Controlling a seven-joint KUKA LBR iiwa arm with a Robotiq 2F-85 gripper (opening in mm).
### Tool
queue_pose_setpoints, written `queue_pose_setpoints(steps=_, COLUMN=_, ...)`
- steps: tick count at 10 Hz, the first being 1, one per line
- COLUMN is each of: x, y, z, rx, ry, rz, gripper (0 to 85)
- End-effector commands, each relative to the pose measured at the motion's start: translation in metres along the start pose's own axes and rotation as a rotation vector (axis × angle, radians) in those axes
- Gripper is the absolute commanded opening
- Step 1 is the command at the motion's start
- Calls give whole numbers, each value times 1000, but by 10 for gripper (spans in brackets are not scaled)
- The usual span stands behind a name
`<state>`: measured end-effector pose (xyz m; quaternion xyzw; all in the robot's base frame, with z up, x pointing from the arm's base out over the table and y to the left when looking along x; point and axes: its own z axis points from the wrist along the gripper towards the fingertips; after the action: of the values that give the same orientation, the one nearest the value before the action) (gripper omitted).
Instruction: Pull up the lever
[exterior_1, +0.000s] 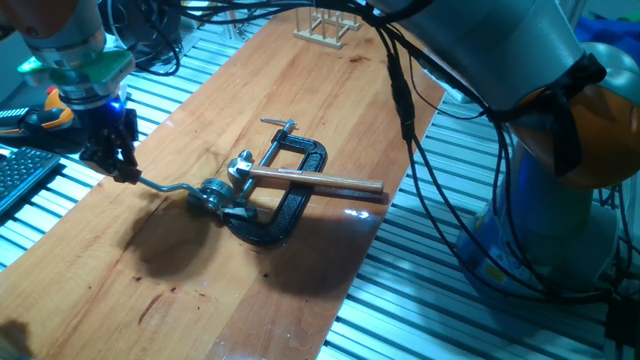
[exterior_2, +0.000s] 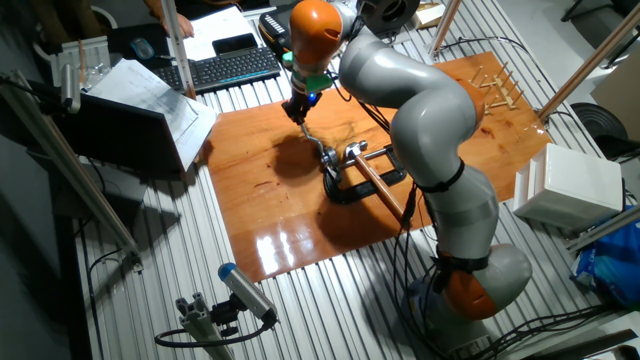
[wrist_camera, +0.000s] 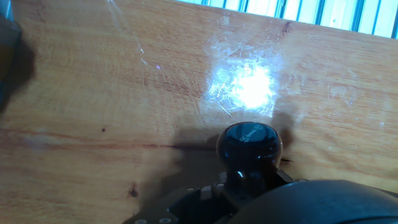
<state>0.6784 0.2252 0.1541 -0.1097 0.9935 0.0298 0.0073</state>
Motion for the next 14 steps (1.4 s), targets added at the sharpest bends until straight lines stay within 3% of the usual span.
queue_pose_setpoints(steps=1, x=-3, y=1, z=1, rx=3, ry=-9, rz=2, gripper=0)
queue_pose_setpoints(steps=6, x=-29, y=-6, z=-8, rx=1, ry=-1, rz=-4, gripper=0)
queue_pose_setpoints(steps=10, x=-45, y=-7, z=-3, rx=4, ry=-13, rz=-6, gripper=0)
queue_pose_setpoints(steps=14, x=-35, y=-4, z=-13, rx=-8, ry=-3, rz=3, gripper=0)
